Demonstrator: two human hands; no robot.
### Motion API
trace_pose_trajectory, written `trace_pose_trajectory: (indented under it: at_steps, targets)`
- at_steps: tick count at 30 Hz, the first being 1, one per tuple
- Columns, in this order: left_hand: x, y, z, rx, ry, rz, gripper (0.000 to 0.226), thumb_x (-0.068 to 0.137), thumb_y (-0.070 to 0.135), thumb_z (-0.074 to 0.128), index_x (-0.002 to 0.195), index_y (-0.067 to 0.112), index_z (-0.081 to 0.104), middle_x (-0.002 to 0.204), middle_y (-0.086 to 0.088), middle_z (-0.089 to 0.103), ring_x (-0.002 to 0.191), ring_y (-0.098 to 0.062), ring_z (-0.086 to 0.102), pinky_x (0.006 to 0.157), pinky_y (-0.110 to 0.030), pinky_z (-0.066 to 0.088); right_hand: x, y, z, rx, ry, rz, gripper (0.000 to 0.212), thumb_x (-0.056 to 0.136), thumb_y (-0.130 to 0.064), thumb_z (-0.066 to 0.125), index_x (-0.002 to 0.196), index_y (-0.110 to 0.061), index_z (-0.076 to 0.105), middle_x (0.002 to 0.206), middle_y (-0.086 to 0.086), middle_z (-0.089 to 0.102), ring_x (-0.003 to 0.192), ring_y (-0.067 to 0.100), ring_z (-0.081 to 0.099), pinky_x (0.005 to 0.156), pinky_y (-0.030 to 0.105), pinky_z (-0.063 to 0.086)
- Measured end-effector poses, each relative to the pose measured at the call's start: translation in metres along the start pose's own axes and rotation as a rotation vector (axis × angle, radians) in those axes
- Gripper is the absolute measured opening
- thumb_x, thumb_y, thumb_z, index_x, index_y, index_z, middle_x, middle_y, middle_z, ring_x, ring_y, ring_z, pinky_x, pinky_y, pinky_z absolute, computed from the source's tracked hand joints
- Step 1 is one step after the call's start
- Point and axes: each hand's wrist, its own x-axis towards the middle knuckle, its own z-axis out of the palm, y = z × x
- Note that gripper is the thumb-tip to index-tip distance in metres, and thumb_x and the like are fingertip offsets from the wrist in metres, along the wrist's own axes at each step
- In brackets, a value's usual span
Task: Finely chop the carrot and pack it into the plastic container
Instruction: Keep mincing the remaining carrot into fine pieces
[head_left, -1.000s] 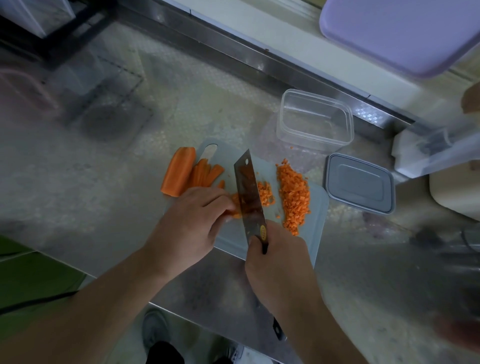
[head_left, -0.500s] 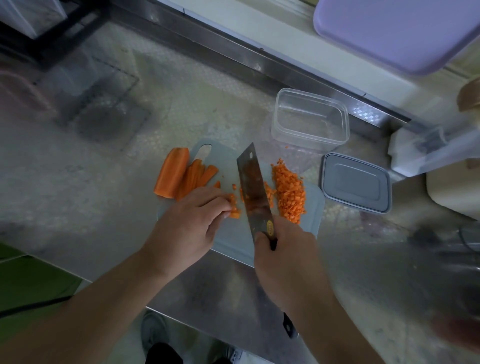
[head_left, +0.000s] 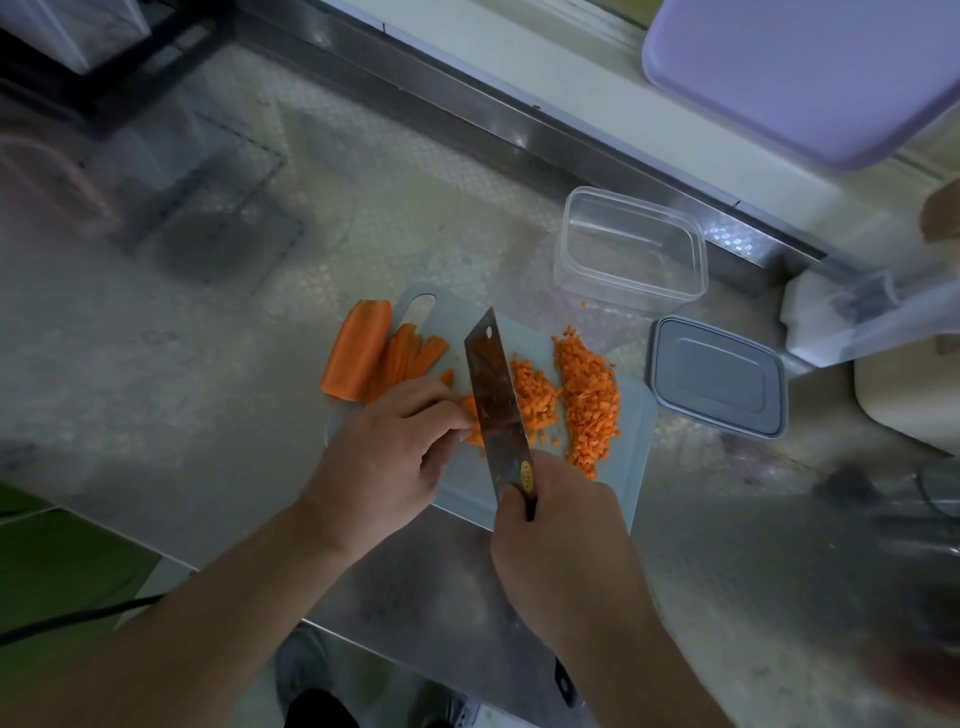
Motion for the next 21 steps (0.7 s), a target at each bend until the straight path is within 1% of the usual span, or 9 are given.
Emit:
trace_pose_trajectory:
  at_steps: [4,8,12,13,16,18,21]
  targets:
    - [0.0,0.0,0.001,-0.006,0.01,-0.005,0.007,0.094,0.004,0.076,0.095,0.01,0.076,0.097,0.002,0.068,0.088,-0.015,0.066,0.075,-0.028,0.055,0.004,-0.007,0.0,-0.066,-0.032,0.038,0.024,0.097,-0.024,0.045,0.074,-0.024,0.039,0.076,-0.003,0.052,0.066,0.014,0.052,0.052,0.027,0.033]
    - [0.0,0.0,0.0,-0.006,0.015,-0.015,0.008,0.092,0.002,0.076,0.093,0.011,0.076,0.097,0.002,0.069,0.087,-0.013,0.066,0.074,-0.028,0.055,0.007,-0.011,0.01,-0.096,-0.03,0.057,0.017,0.096,-0.022,0.046,0.079,-0.025,0.042,0.078,-0.005,0.054,0.069,0.012,0.055,0.054,0.028,0.038]
    - [-0.002,-0.002,0.0,-0.023,-0.002,-0.014,0.005,0.096,0.008,0.073,0.098,0.011,0.077,0.1,0.002,0.068,0.09,-0.013,0.065,0.074,-0.028,0.055,0.008,-0.009,0.022,-0.01,0.059,0.024,0.021,0.1,-0.028,0.044,0.079,-0.026,0.043,0.07,-0.003,0.053,0.065,0.016,0.055,0.057,0.036,0.046]
    - [-0.002,-0.003,0.0,-0.019,-0.004,-0.014,0.005,0.097,0.01,0.072,0.099,0.011,0.076,0.1,0.001,0.068,0.09,-0.013,0.065,0.074,-0.029,0.055,0.007,-0.008,0.022,0.006,0.075,0.021,0.023,0.101,-0.029,0.044,0.078,-0.025,0.043,0.068,-0.003,0.053,0.064,0.016,0.055,0.057,0.037,0.046]
    - [-0.001,-0.002,0.0,-0.02,0.009,-0.004,0.007,0.099,0.011,0.069,0.096,0.01,0.075,0.099,0.001,0.068,0.089,-0.013,0.065,0.076,-0.027,0.055,0.005,-0.008,0.016,0.028,0.106,0.006,0.023,0.101,-0.028,0.045,0.077,-0.025,0.045,0.066,-0.002,0.054,0.062,0.016,0.055,0.052,0.032,0.041]
    - [-0.001,-0.001,-0.001,-0.021,0.015,-0.001,0.008,0.1,0.011,0.068,0.094,0.01,0.075,0.099,0.001,0.068,0.089,-0.013,0.065,0.077,-0.026,0.054,0.003,-0.011,0.01,0.031,0.099,-0.004,0.024,0.1,-0.027,0.046,0.077,-0.024,0.045,0.066,-0.002,0.054,0.061,0.016,0.054,0.051,0.031,0.038]
    - [-0.001,-0.001,-0.002,-0.027,0.01,-0.017,0.004,0.096,0.009,0.072,0.093,0.01,0.074,0.098,0.002,0.068,0.088,-0.013,0.065,0.075,-0.027,0.055,0.004,-0.015,0.003,0.009,0.071,-0.008,0.026,0.1,-0.026,0.046,0.075,-0.025,0.042,0.068,-0.003,0.053,0.062,0.016,0.053,0.052,0.03,0.036]
